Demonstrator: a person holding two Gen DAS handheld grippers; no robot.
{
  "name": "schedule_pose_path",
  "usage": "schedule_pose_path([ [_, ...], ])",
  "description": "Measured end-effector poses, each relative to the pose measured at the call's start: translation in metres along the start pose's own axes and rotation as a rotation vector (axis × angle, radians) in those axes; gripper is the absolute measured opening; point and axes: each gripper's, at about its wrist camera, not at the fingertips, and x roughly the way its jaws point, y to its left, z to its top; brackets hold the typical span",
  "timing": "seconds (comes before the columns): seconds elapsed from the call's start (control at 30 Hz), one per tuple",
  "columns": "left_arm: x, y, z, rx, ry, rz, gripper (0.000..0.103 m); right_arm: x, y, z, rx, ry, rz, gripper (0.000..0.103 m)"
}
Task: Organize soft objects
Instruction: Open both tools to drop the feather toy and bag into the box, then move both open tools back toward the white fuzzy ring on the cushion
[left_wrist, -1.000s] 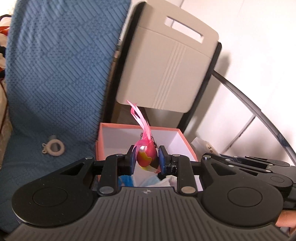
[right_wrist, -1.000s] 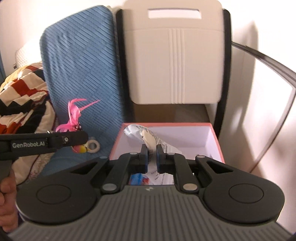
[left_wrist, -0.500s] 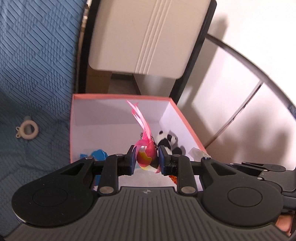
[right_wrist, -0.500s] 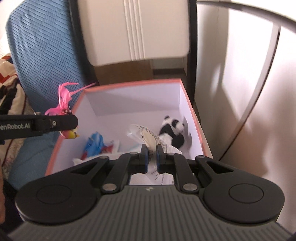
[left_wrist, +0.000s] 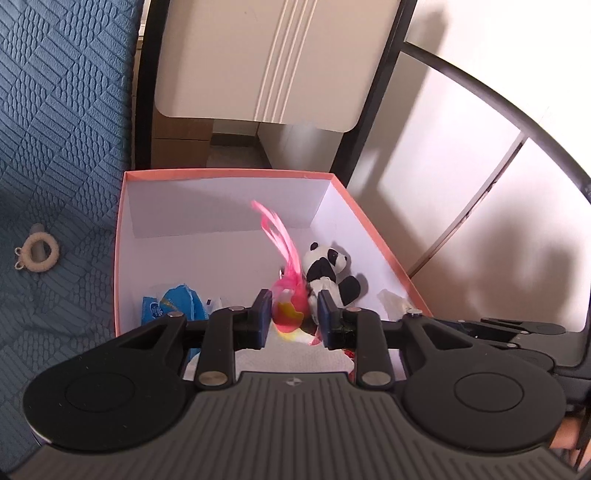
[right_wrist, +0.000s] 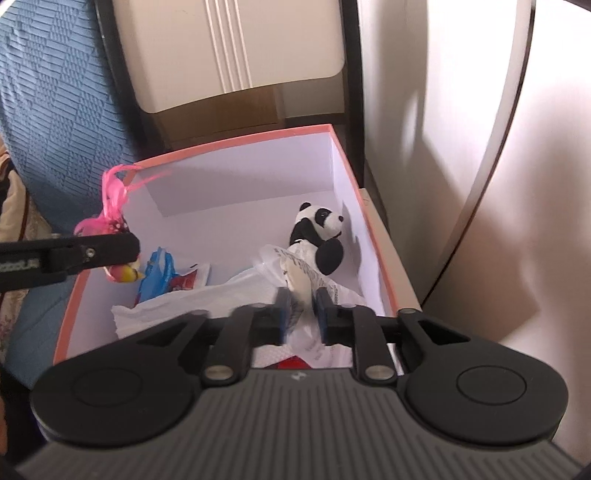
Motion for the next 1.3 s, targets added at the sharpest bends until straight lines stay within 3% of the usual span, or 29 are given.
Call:
schedule_pose_path([
  [0.03, -0.002, -0.001, 0.001, -0.002, 0.004, 0.002, 0.050, -0.001, 0.000, 0.001, -0.001, -0.002, -0.006, 0.045],
  [0.07, -0.004, -0.001, 0.001, -0.001, 0.002, 0.005, 0.060, -0.002, 0.000, 0.002, -0.002, -0.007, -0.007, 0.048],
  [0.1, -0.007, -0.001, 0.002, 0.003, -0.009, 0.005, 0.060, -0.005, 0.001, 0.003, -0.002, -0.016, -0.007, 0.049],
  [0.47, -0.062, 0.000, 0.021, 0.072, -0.122, 0.026, 0.060, -0.045, 0.023, 0.020, -0.018, -0.103, 0.023, 0.049],
  [0.7, -0.110, 0.020, 0.028, 0.074, -0.215, 0.033, 0.060, -0.070, 0.053, 0.028, -0.059, -0.152, 0.045, 0.049],
  [1.0, -0.152, 0.064, 0.014, 0.037, -0.298, 0.054, 0.060, -0.089, 0.097, 0.020, -0.104, -0.202, 0.060, 0.049],
  [1.3, -0.173, 0.115, -0.018, 0.003, -0.347, 0.113, 0.060, -0.077, 0.154, -0.009, -0.168, -0.204, 0.118, 0.049],
])
